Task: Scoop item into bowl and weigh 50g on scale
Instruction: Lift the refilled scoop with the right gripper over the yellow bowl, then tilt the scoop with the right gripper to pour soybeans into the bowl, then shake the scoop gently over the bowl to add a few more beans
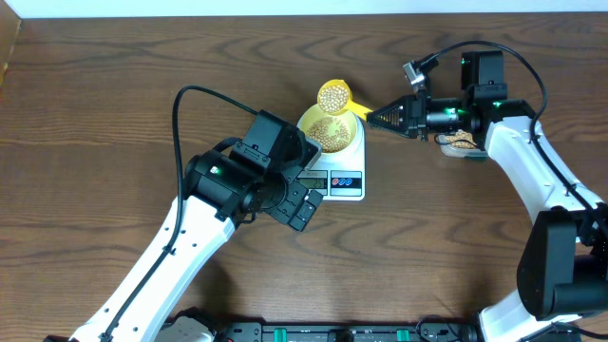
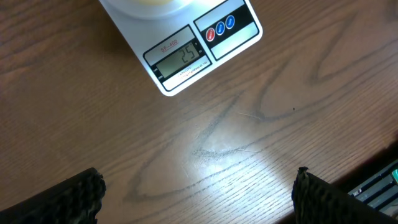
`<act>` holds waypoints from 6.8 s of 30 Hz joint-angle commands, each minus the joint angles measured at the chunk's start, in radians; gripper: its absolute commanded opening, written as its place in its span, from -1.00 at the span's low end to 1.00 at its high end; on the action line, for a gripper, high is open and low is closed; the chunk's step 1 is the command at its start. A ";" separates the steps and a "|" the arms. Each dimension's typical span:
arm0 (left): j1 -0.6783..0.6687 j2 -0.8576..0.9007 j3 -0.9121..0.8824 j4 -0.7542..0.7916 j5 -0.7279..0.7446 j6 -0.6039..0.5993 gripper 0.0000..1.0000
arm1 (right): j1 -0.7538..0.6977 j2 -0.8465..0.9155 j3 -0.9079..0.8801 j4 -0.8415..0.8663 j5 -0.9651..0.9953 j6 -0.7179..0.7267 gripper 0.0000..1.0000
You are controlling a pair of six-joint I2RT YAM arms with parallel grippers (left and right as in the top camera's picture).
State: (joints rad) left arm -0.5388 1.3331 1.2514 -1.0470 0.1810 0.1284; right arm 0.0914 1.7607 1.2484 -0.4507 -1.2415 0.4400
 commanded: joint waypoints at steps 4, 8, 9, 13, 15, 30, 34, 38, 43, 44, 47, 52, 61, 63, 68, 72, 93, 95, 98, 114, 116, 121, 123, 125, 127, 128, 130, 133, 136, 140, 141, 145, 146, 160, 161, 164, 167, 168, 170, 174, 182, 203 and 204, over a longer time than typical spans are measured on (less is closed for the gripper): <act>-0.001 -0.008 0.013 -0.002 -0.003 0.002 0.97 | 0.028 0.009 -0.001 -0.081 0.115 -0.098 -0.97; -0.001 -0.008 0.013 -0.002 -0.003 0.002 0.97 | 0.062 0.009 -0.001 -0.095 0.179 -0.116 -0.97; -0.001 -0.008 0.013 -0.002 -0.003 0.002 0.97 | 0.070 0.009 -0.001 -0.095 0.190 -0.117 -0.98; -0.001 -0.008 0.013 -0.002 -0.003 0.002 0.97 | 0.102 0.009 -0.001 -0.097 0.234 -0.131 -0.97; -0.001 -0.008 0.013 -0.002 -0.003 0.002 0.97 | 0.118 0.009 -0.001 -0.101 0.268 -0.143 -0.98; -0.001 -0.008 0.013 -0.002 -0.003 0.002 0.97 | 0.126 0.009 0.000 -0.148 0.429 -0.239 -0.97; -0.001 -0.008 0.013 -0.002 -0.003 0.002 0.97 | 0.127 0.008 0.003 -0.148 0.447 -0.258 -0.97; -0.001 -0.008 0.013 -0.002 -0.003 0.002 0.96 | 0.136 0.008 0.014 -0.148 0.453 -0.282 -0.97; -0.001 -0.008 0.013 -0.002 -0.003 0.002 0.97 | 0.149 0.008 0.057 -0.189 0.486 -0.321 -0.97; -0.001 -0.008 0.013 -0.002 -0.003 0.002 0.97 | 0.153 0.009 0.070 -0.206 0.499 -0.332 -0.97; -0.001 -0.008 0.013 -0.002 -0.003 0.002 0.97 | 0.171 0.008 0.101 -0.245 0.537 -0.357 -0.98; -0.001 -0.008 0.013 -0.002 -0.003 0.002 0.97 | 0.195 0.008 0.141 -0.288 0.591 -0.388 -0.98; -0.001 -0.008 0.013 -0.002 -0.003 0.002 0.97 | 0.198 0.008 0.151 -0.310 0.616 -0.413 -0.97; -0.001 -0.008 0.013 -0.002 -0.003 0.002 0.97 | 0.199 0.008 0.152 -0.310 0.632 -0.419 -0.97; -0.001 -0.008 0.013 -0.002 -0.003 0.002 0.97 | 0.199 0.008 0.168 -0.328 0.659 -0.446 -0.98; -0.001 -0.008 0.013 -0.002 -0.003 0.002 0.97 | 0.199 0.008 0.187 -0.344 0.675 -0.472 -0.98; -0.001 -0.008 0.013 -0.002 -0.003 0.002 0.97 | 0.238 0.008 0.222 -0.384 0.712 -0.501 -0.97; -0.001 -0.008 0.013 -0.002 -0.003 0.002 0.97 | 0.239 0.008 0.222 -0.384 0.712 -0.501 -0.98; -0.001 -0.008 0.013 -0.002 -0.003 0.002 0.97 | 0.238 0.008 0.222 -0.384 0.712 -0.501 -0.99; -0.001 -0.008 0.013 -0.002 -0.003 0.002 0.97 | 0.255 0.008 0.222 -0.396 0.758 -0.558 -0.98; -0.001 -0.008 0.013 -0.002 -0.003 0.002 0.97 | 0.257 0.008 0.222 -0.396 0.758 -0.558 -0.98; -0.001 -0.008 0.013 -0.003 -0.003 0.002 0.95 | 0.257 0.008 0.222 -0.396 0.757 -0.558 -0.98; -0.001 -0.008 0.013 -0.002 -0.003 0.002 0.97 | 0.257 0.008 0.222 -0.396 0.757 -0.560 -0.98; -0.001 -0.008 0.013 -0.002 -0.003 0.002 0.97 | 0.257 0.008 0.223 -0.397 0.757 -0.561 -0.98; -0.001 -0.008 0.013 -0.002 -0.003 0.002 0.97 | 0.257 0.008 0.223 -0.400 0.757 -0.561 -0.98; -0.001 -0.008 0.013 -0.002 -0.003 0.002 0.97 | 0.257 0.008 0.223 -0.402 0.757 -0.561 -0.98; -0.001 -0.008 0.013 -0.002 -0.003 0.002 0.97 | 0.257 0.008 0.223 -0.407 0.756 -0.560 -0.98; -0.001 -0.008 0.013 -0.002 -0.003 0.002 0.97 | 0.257 0.008 0.223 -0.417 0.742 -0.560 -0.98; -0.001 -0.008 0.013 -0.002 -0.003 0.002 0.97 | 0.255 0.008 0.223 -0.417 0.728 -0.549 -0.98; -0.001 -0.008 0.013 -0.002 -0.003 0.002 0.97 | 0.254 0.008 0.223 -0.417 0.718 -0.542 -0.98; -0.001 -0.008 0.013 -0.002 -0.003 0.002 0.97 | 0.254 0.008 0.223 -0.416 0.715 -0.542 -0.98; -0.001 -0.008 0.013 -0.002 -0.003 0.002 0.97 | 0.254 0.008 0.223 -0.414 0.715 -0.543 -0.97; -0.001 -0.008 0.013 -0.002 -0.003 0.002 0.97 | 0.254 0.008 0.223 -0.412 0.715 -0.550 -0.98; -0.001 -0.008 0.013 -0.002 -0.003 0.002 0.97 | 0.258 0.008 0.225 -0.380 0.758 -0.585 -0.97; -0.001 -0.008 0.013 -0.002 -0.003 0.002 0.97 | 0.261 0.008 0.225 -0.380 0.769 -0.588 -0.97; -0.001 -0.008 0.013 -0.002 -0.003 0.002 0.97 | 0.269 0.008 0.228 -0.385 0.800 -0.596 -0.98; -0.001 -0.008 0.013 -0.002 -0.003 0.002 0.97 | 0.277 0.008 0.234 -0.398 0.826 -0.607 -0.97; -0.001 -0.008 0.013 -0.002 -0.003 0.002 0.97 | 0.277 0.008 0.239 -0.405 0.829 -0.613 -0.98; -0.001 -0.008 0.013 -0.002 -0.003 0.002 0.97 | 0.278 0.008 0.244 -0.410 0.840 -0.614 -0.97; -0.001 -0.008 0.013 -0.002 -0.003 0.002 0.97 | 0.278 0.006 0.248 -0.414 0.840 -0.614 -0.97; -0.001 -0.008 0.013 -0.002 -0.003 0.002 0.97 | 0.298 0.005 0.263 -0.443 0.874 -0.637 -0.97; -0.001 -0.008 0.013 -0.002 -0.003 0.002 0.97 | 0.311 0.005 0.265 -0.436 0.858 -0.621 -0.98; -0.001 -0.008 0.013 -0.002 -0.003 0.002 0.97 | 0.311 0.005 0.265 -0.436 0.857 -0.620 -0.98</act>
State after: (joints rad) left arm -0.5388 1.3331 1.2514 -1.0470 0.1810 0.1287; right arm 0.3985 1.7607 1.4868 -0.8898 -0.3672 -0.1772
